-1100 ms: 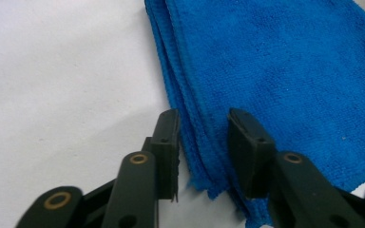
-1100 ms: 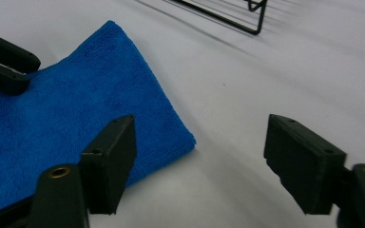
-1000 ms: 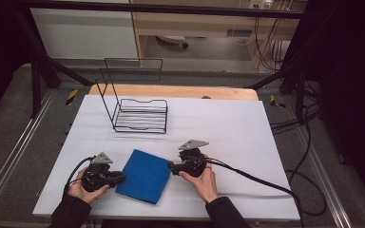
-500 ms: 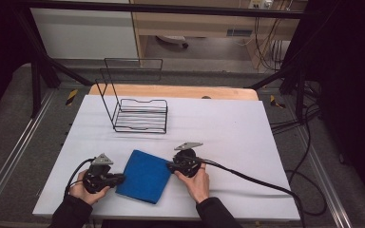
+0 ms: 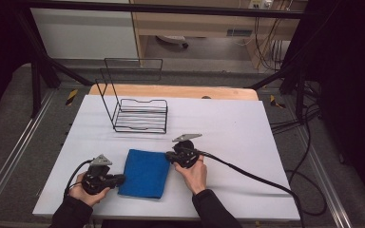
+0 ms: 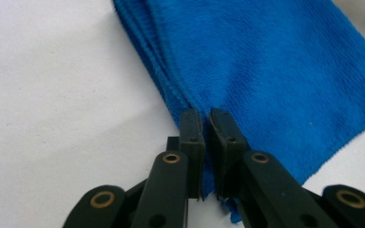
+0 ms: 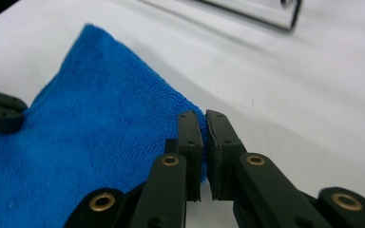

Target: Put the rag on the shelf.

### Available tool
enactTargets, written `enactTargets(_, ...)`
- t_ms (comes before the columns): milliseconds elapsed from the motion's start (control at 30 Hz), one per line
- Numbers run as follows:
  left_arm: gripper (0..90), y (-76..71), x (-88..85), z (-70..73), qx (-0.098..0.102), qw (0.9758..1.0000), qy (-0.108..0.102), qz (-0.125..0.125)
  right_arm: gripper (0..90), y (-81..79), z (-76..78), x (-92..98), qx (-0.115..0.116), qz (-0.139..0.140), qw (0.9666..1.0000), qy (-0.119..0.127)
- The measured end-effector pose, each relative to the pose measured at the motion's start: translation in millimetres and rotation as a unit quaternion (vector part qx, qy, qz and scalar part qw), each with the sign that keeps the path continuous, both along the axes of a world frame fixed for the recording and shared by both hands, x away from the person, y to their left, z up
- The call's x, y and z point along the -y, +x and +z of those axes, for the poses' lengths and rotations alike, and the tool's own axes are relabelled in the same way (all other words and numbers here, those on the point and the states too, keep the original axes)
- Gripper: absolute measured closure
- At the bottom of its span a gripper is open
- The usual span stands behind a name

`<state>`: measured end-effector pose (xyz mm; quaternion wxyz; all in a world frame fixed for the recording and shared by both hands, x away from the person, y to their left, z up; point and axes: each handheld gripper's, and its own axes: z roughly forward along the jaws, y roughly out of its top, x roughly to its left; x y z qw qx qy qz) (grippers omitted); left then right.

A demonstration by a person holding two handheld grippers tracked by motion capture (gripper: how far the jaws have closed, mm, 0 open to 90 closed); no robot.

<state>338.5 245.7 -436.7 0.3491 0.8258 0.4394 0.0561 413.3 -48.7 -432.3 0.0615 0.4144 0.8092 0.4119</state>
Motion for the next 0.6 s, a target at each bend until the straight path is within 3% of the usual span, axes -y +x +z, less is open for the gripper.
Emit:
enactTargets(100, 82.6, -2.7, 1.7, 0.1, 0.007, 1.0, 0.004, 0.002, 84.9, 8.7, 0.6, -4.9, 0.012, 0.015, 0.9997, -0.012)
enactTargets(200, 80.0, -4.0, 2.7, 0.1, 0.018, 0.9998, 0.011, 0.006, 82.8, 15.2, -4.8, -6.4, 0.006, 0.016, 0.9996, -0.023)
enactTargets(333, 70.3, -3.8, 0.4, 1.9, 0.028, 0.9996, 0.006, 0.005, 74.4, 13.8, -9.5, -6.8, 0.024, 0.02, 0.9985, -0.046)
enactTargets(500, 50.9, 2.5, -5.5, 14.6, 0.064, 0.9979, 0.0, 0.009, 52.3, 8.5, 3.2, -2.4, 0.047, 0.029, 0.9977, -0.041)
enactTargets(600, 36.9, 9.6, -8.5, 19.2, 0.057, 0.9983, 0.001, 0.01, 39.3, 5.2, 14.3, 3.3, 0.059, 0.036, 0.9966, -0.045)
